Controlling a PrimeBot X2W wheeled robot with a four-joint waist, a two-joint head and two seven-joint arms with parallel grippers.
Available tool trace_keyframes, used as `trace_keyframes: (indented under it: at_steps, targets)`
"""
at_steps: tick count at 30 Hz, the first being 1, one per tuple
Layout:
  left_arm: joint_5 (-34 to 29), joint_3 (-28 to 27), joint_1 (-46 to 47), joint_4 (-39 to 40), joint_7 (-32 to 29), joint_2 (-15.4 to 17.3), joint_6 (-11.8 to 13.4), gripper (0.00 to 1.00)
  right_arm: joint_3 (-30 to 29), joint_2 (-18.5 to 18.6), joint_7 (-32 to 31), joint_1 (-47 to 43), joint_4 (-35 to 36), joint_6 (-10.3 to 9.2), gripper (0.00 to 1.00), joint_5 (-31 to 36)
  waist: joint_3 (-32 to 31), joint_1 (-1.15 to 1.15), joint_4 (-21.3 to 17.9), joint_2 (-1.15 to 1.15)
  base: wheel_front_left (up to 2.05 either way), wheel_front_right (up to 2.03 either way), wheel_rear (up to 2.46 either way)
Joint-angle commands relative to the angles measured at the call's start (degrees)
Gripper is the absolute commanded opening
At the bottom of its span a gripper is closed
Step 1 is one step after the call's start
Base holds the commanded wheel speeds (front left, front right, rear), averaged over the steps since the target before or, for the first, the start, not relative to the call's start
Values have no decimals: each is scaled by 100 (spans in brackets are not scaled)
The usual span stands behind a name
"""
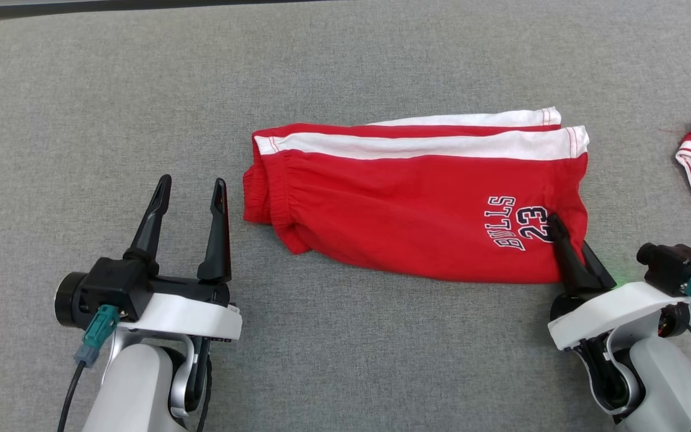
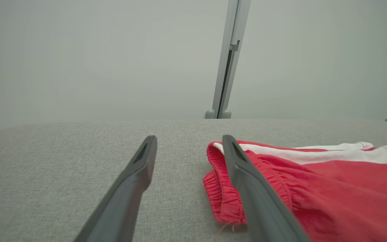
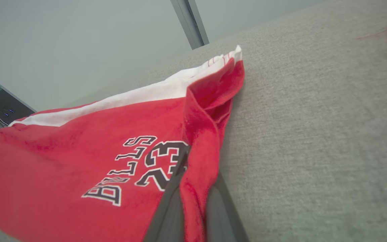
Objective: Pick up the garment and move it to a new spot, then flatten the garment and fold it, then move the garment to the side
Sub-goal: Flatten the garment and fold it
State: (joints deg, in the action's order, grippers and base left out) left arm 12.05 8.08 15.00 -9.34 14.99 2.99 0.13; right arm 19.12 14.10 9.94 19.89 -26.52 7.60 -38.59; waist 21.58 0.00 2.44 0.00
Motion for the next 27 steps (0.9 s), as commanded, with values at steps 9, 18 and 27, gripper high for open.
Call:
trace_keyframes:
  at_steps: [9,18,27]
  targets:
    - [-17,23,-59,-38,23,17,-25,100,-158,16,-242,193,253,-14,0,371,-148,0,20,0,0,0,0]
    - [95,150,-140,-99,23,8,-1,100,626,-344,-1116,1026,1097,-11,0,899,-433,0,193,0,0,0,0]
    - [243,408,-4,-117,22,2,40,100,1671,-965,-1432,1736,356,-11,0,528,-404,0,536,0,0,0,0]
